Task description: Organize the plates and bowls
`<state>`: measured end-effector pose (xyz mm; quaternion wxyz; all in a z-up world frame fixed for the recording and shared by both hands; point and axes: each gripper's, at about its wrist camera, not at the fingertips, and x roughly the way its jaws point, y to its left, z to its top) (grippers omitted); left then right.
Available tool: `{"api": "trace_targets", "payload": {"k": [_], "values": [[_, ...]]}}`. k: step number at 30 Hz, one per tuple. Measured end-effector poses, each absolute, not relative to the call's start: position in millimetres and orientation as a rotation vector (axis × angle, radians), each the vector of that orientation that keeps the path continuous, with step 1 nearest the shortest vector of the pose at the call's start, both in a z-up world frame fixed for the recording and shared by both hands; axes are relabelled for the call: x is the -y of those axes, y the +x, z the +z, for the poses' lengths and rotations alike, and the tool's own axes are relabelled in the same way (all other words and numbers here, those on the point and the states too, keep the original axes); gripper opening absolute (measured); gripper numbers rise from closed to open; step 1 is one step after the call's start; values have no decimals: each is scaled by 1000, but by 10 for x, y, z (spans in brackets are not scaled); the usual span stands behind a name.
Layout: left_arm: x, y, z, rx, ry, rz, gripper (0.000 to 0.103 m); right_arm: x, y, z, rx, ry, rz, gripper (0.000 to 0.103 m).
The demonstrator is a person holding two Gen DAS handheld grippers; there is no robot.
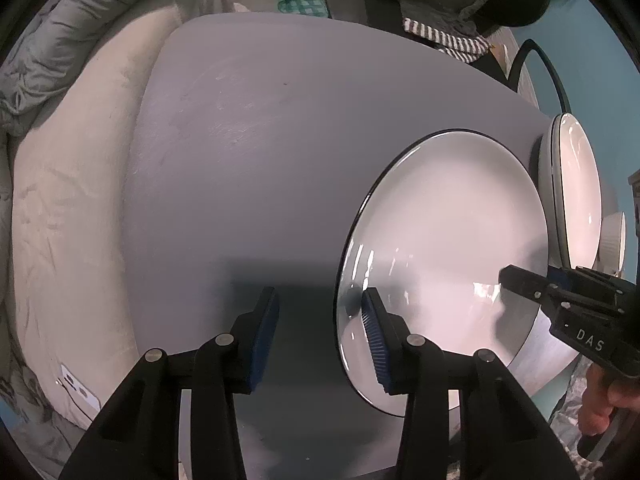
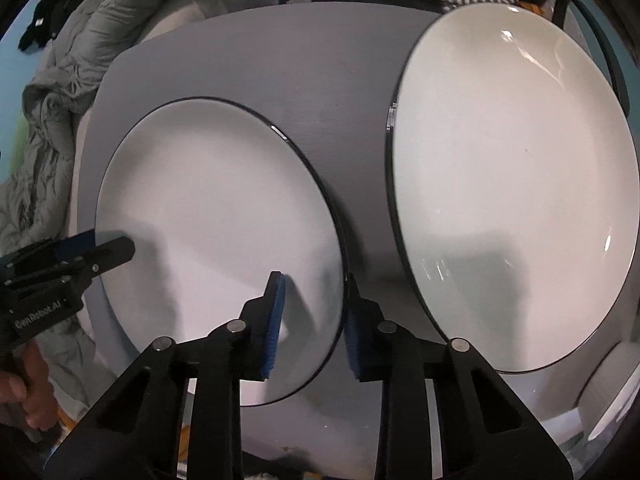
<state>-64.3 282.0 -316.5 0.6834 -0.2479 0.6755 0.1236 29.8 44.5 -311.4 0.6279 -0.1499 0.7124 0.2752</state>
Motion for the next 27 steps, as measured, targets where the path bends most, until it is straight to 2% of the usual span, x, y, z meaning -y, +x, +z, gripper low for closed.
{"api": "trace_targets", "payload": {"k": [4,9,12,14,15,27], "values": [[-2815,-631,-3167,-1513,-572,277,38,-444,289,-3110,-1637,-346,624,25],[-2750,-602,-3167,-1512,-561,272,36,-424,275,-3125,-1666,-321,627,23],[-2720,-612,-3160,-1504,-572,263,29,-393,272,-3105,-1663,-299,641,23],[-2694,-620,-3154,-1500,-572,252,26,-379,276,-3109,-1658,-305,645,16],[-2677,-613,-3147,-1499,-561,250,25,-377,280,-3109,-1661,-302,649,16],[-2644,-567,-3104,-1501,-536,285,24,-233,269,-3066,-1678,-273,658,14]]}}
